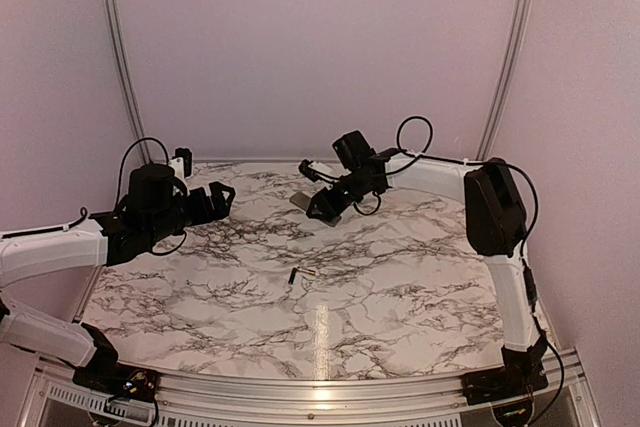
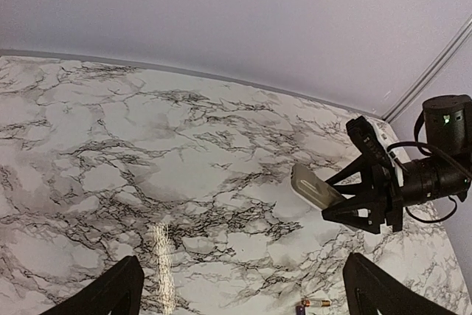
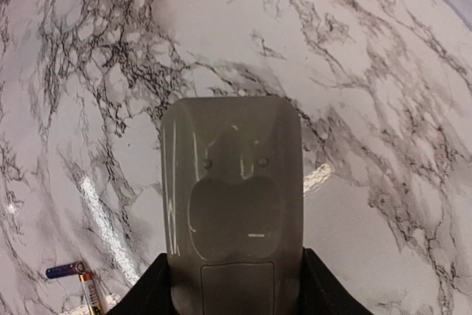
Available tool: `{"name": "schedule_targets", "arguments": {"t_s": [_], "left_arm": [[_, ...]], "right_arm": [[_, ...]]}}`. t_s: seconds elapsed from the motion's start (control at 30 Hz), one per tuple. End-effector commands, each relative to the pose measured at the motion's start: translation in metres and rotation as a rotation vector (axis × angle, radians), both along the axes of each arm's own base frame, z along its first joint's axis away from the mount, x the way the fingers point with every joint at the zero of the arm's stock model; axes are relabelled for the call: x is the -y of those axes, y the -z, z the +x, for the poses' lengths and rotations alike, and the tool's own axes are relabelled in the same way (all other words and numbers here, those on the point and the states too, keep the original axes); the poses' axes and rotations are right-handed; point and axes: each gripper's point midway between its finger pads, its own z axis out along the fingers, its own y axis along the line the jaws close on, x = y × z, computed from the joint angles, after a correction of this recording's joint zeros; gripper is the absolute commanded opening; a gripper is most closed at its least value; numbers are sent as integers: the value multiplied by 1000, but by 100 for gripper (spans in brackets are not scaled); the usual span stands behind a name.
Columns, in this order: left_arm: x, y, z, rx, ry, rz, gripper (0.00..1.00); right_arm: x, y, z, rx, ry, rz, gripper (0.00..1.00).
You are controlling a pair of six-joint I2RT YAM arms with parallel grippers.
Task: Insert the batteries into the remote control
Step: Pick up the remote control from the center of the board, then pass from the right arm to the left
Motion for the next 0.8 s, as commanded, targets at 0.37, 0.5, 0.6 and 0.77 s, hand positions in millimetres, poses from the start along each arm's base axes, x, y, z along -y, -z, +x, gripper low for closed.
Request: {"name": "schedule_targets", "arguments": {"t_s": [0.37, 0.5, 0.6, 0.77], "left_arm": [[87, -20, -4, 98, 218, -170, 92], [111, -21, -9, 109, 246, -198, 87], [129, -20, -7, 101, 265, -198, 84], [157, -12, -5, 82, 288, -160, 81]], "right_arm": [[-4, -158, 7, -104, 447, 583, 20], [-4, -166, -3, -143, 473, 655, 17], [-7, -168, -11, -156, 482, 675, 16], [-13, -171, -23, -164, 498, 701, 17]]}}
